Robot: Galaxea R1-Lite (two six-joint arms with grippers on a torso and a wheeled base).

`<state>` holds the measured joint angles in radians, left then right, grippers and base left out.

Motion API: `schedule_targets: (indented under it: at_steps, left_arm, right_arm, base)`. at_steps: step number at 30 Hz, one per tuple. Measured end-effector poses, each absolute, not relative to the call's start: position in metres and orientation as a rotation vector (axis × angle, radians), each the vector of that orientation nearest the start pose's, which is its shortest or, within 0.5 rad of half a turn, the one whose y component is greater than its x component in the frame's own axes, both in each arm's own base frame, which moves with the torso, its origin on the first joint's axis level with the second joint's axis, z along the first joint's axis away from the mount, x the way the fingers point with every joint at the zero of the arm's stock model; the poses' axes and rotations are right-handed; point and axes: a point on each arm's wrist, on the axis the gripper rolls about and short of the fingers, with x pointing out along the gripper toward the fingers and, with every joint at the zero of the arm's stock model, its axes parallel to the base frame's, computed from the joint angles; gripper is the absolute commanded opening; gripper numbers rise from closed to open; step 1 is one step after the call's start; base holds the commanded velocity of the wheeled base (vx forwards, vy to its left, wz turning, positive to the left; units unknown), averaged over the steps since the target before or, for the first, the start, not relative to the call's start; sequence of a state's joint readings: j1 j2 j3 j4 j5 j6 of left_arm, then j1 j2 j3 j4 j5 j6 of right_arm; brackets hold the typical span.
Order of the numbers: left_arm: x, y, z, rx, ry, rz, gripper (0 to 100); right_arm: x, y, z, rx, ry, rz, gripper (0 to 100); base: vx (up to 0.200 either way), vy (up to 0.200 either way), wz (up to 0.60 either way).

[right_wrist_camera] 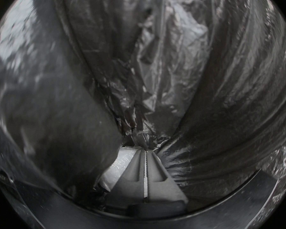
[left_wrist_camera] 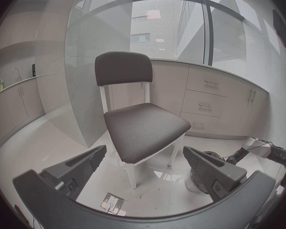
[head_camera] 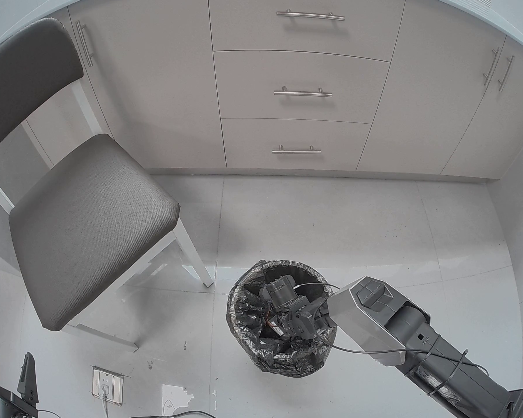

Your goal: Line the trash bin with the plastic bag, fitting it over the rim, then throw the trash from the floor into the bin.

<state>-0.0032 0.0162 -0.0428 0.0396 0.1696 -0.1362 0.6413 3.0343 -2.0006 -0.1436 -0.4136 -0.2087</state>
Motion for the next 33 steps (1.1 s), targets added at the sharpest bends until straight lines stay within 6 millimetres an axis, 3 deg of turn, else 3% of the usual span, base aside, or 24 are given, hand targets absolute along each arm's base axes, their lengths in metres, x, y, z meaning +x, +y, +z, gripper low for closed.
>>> schedule_targets:
  at_steps: [6,15,23,29,33]
  left_arm:
    - [-0.025,0.004,0.084,-0.135,0.002,0.167,100]
    - [-0.025,0.004,0.084,-0.135,0.001,0.167,100]
    - [-0.025,0.004,0.084,-0.135,0.001,0.167,100]
    - [-0.025,0.004,0.084,-0.133,0.001,0.168,100]
    - [-0.025,0.004,0.083,-0.128,0.005,0.171,100]
  right_arm:
    - [0.420,0.302,-0.151,-0.651,0.744,0.297,0]
    - [0.415,0.311,-0.113,-0.696,0.770,0.270,0]
    - [0.411,0.313,-0.056,-0.728,0.786,0.251,0]
    - [0.405,0.311,0.001,-0.745,0.764,0.220,0]
    - [0.400,0.307,0.051,-0.727,0.713,0.189,0]
  base:
    - [0.000,0.000,0.00]
    - [0.000,0.000,0.00]
    - [0.000,0.000,0.00]
    - [0.000,0.000,0.00]
    - [0.000,0.000,0.00]
